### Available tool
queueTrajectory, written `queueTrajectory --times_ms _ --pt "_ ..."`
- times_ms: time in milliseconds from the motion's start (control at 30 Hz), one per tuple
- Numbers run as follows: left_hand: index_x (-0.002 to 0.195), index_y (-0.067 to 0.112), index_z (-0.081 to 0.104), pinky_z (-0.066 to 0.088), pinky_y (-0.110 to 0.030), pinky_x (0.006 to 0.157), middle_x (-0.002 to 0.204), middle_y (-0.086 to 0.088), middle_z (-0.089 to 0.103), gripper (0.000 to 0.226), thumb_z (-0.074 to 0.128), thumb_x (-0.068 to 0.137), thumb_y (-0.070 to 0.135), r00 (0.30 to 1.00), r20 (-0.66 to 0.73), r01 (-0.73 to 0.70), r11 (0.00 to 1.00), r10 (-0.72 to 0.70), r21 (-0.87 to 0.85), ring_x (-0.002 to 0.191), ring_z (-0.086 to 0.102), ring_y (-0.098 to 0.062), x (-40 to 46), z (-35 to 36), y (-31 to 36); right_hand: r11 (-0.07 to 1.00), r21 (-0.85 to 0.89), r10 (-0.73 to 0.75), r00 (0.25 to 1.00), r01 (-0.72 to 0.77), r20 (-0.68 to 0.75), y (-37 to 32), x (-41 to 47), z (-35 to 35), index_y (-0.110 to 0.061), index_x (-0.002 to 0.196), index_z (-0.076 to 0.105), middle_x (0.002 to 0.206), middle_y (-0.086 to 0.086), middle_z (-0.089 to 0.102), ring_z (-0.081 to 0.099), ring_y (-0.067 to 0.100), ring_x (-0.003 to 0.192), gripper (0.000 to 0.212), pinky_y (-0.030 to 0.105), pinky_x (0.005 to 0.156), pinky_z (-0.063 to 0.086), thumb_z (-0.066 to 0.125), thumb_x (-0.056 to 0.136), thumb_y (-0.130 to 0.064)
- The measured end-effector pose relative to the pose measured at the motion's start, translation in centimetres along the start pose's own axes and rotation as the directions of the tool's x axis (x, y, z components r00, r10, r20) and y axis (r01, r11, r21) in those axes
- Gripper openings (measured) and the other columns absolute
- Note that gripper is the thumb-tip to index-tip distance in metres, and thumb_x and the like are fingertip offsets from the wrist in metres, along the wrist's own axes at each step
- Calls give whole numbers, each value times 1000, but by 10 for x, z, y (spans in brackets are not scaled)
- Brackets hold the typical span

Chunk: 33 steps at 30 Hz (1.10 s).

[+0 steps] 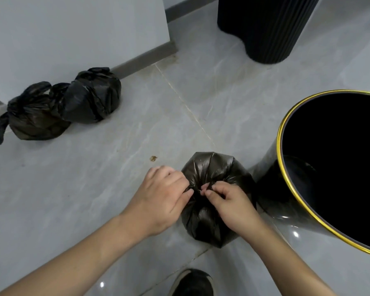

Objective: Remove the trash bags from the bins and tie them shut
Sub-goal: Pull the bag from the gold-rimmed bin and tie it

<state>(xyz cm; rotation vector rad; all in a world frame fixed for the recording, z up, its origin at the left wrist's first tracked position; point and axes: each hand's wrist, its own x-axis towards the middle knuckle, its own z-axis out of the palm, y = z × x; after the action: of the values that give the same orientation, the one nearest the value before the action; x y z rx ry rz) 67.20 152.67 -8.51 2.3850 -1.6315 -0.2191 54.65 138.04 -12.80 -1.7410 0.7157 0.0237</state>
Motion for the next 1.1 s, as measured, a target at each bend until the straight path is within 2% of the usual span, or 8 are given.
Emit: queueTrajectory --times_ms 100,167,233,400,500,733,967,1100 --pt "90 19 60 34 -33 92 99 10 60 33 35 97 41 1000 6 -2 1000 2 -4 99 50 -18 16 -4 -5 989 -140 -46 998 52 45 -5 -2 0 -34 56 55 77 -18 59 58 0 81 33 27 77 45 56 84 -17" --pt "99 22 65 33 -33 96 112 14 62 34 36 95 41 1000 9 -12 994 13 -112 109 51 -16 26 -2 -9 973 -214 -76 995 88 64 -9 -6 0 -19 59 48 77 -6 51 54 8 73 24 36 70 45 54 79 -32" --pt "102 24 68 34 -32 100 119 17 64 33 40 95 39 1000 1 -14 966 15 -258 114 52 -11 35 3 -13 951 -281 -104 990 126 90 -13 -9 0 -16 62 45 77 -4 48 54 10 71 37 38 68 45 51 73 -50" --pt "103 15 69 48 -36 95 101 4 72 23 47 98 19 963 230 265 615 -138 -743 99 65 -11 42 16 -9 921 -332 -184 979 204 91 -12 -10 -1 -17 69 53 87 -7 49 55 9 76 30 38 69 49 51 76 -47" --pt "98 17 65 49 -33 75 79 13 66 20 46 101 22 946 262 323 607 -189 -726 76 60 -5 38 23 -9 875 -417 -244 968 247 61 -9 -11 -1 -18 68 48 89 -9 44 52 12 69 29 31 60 44 55 82 -42" --pt "89 19 60 45 -35 69 72 4 56 19 44 99 21 936 241 350 616 -255 -706 67 49 -8 39 23 -1 878 -367 -371 922 309 -113 -5 -17 10 -15 66 48 89 -14 43 51 13 63 31 27 53 43 52 84 -40" --pt "81 25 61 47 -29 72 70 11 63 24 48 100 19 915 220 389 602 -337 -697 68 57 -5 35 19 11 914 -248 -406 758 322 -511 -2 -23 6 -7 71 65 92 -1 42 46 -1 87 22 4 78 36 62 80 -28" --pt "84 19 63 47 -36 78 77 4 63 22 46 98 25 920 129 367 701 -369 -611 80 58 -14 32 21 9 898 -371 -365 873 239 -323 -1 -17 -4 -11 67 58 76 -6 48 49 9 68 26 22 59 42 56 79 -34"
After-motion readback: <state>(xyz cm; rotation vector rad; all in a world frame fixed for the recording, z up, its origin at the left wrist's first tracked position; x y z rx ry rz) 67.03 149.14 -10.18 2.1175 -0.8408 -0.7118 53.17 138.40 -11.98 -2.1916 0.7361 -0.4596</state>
